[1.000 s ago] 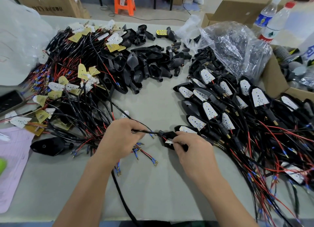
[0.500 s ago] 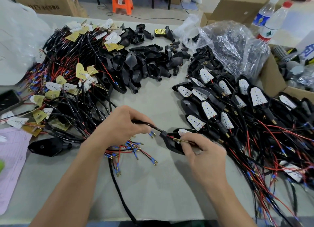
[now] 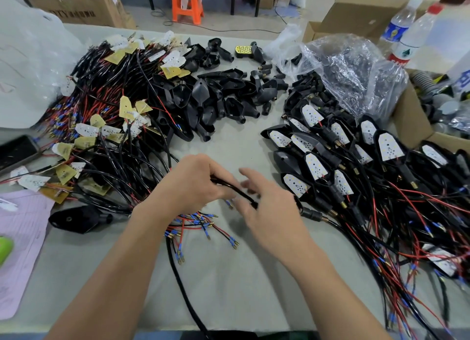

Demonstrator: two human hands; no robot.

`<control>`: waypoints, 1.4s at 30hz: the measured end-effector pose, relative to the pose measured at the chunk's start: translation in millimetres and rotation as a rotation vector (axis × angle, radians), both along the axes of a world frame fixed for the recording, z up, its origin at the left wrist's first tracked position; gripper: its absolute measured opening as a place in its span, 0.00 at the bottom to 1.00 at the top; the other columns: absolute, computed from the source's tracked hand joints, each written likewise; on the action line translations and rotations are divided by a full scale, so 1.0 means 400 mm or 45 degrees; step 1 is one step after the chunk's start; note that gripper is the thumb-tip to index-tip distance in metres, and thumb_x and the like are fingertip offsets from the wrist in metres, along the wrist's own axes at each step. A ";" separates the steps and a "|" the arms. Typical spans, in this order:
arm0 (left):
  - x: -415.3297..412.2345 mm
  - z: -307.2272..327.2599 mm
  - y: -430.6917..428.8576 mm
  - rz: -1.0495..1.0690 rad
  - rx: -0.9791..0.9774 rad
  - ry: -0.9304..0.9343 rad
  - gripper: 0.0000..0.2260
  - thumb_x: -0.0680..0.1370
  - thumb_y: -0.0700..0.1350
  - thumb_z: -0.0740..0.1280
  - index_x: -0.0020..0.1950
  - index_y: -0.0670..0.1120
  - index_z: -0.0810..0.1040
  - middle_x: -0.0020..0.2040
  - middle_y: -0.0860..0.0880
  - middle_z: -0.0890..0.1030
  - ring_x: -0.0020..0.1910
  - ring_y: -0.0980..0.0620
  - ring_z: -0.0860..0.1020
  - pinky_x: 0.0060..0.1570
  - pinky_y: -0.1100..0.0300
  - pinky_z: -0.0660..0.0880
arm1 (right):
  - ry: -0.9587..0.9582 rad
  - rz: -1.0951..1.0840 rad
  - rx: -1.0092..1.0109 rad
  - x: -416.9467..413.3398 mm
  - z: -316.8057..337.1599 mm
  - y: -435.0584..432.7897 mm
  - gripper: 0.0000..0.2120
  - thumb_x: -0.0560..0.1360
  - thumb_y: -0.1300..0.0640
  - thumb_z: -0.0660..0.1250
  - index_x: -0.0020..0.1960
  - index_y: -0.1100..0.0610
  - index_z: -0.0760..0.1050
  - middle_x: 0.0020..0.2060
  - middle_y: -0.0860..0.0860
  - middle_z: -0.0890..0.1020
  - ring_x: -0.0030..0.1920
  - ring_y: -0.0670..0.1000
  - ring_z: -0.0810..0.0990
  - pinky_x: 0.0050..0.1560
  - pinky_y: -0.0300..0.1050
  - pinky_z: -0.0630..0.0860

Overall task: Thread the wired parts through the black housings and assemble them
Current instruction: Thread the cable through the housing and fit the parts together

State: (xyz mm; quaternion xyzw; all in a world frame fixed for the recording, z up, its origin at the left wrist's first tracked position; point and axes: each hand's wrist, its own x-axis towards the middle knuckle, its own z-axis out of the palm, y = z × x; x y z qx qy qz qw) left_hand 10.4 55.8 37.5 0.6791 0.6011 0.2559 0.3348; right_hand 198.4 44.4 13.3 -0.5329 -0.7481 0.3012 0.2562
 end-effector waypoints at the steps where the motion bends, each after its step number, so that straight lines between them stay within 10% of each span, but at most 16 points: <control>1: -0.002 0.000 -0.003 0.049 0.076 -0.022 0.13 0.70 0.45 0.79 0.42 0.65 0.87 0.36 0.59 0.85 0.34 0.58 0.81 0.38 0.58 0.78 | 0.019 0.038 -0.048 -0.017 0.001 0.010 0.18 0.77 0.54 0.68 0.67 0.45 0.76 0.48 0.45 0.86 0.47 0.47 0.80 0.49 0.44 0.75; 6: -0.106 0.004 -0.016 0.325 0.185 -0.014 0.11 0.71 0.44 0.80 0.47 0.60 0.88 0.39 0.62 0.86 0.38 0.63 0.83 0.43 0.67 0.78 | 0.235 -0.050 -0.308 -0.016 0.007 0.052 0.11 0.77 0.64 0.62 0.45 0.53 0.80 0.32 0.48 0.84 0.28 0.46 0.80 0.32 0.39 0.74; 12: -0.249 0.000 -0.029 0.461 0.177 -0.343 0.12 0.74 0.38 0.77 0.45 0.57 0.89 0.35 0.47 0.86 0.32 0.53 0.83 0.39 0.67 0.79 | 0.227 -0.193 -0.361 0.024 0.011 0.075 0.12 0.77 0.63 0.62 0.42 0.52 0.81 0.33 0.48 0.84 0.29 0.47 0.83 0.31 0.43 0.78; 23: -0.272 -0.047 -0.008 0.767 0.299 -0.577 0.14 0.72 0.34 0.78 0.41 0.55 0.88 0.36 0.50 0.87 0.31 0.54 0.83 0.38 0.67 0.79 | -0.215 -0.141 -0.222 0.062 -0.007 0.019 0.06 0.75 0.50 0.64 0.47 0.46 0.80 0.33 0.47 0.82 0.34 0.53 0.77 0.36 0.46 0.74; 30: -0.150 -0.044 0.031 1.020 0.079 -1.783 0.02 0.79 0.39 0.71 0.48 0.44 0.83 0.37 0.50 0.86 0.36 0.59 0.84 0.38 0.66 0.80 | -0.815 0.054 -0.236 0.048 0.039 -0.024 0.15 0.75 0.42 0.64 0.39 0.53 0.74 0.36 0.47 0.74 0.37 0.52 0.74 0.32 0.46 0.63; 35: -0.078 -0.025 0.075 0.855 0.003 -1.859 0.03 0.80 0.39 0.70 0.47 0.44 0.83 0.37 0.49 0.86 0.34 0.59 0.84 0.35 0.67 0.80 | -0.135 0.149 -0.263 -0.022 0.110 0.038 0.17 0.73 0.39 0.68 0.57 0.47 0.79 0.45 0.44 0.83 0.45 0.46 0.81 0.51 0.46 0.78; 39: -0.064 0.007 0.095 0.701 0.022 -1.703 0.08 0.79 0.38 0.69 0.44 0.45 0.87 0.39 0.47 0.86 0.35 0.58 0.84 0.37 0.65 0.81 | 0.488 -0.002 -0.271 -0.111 0.113 0.096 0.05 0.77 0.55 0.68 0.52 0.48 0.80 0.36 0.49 0.85 0.32 0.50 0.81 0.38 0.48 0.79; 42: -0.062 0.020 0.094 0.624 -0.024 -2.110 0.13 0.74 0.41 0.72 0.58 0.40 0.85 0.54 0.42 0.87 0.47 0.53 0.86 0.48 0.62 0.82 | 0.764 -0.099 -0.330 -0.137 0.102 0.124 0.09 0.78 0.60 0.64 0.44 0.54 0.82 0.31 0.51 0.84 0.25 0.48 0.74 0.30 0.41 0.71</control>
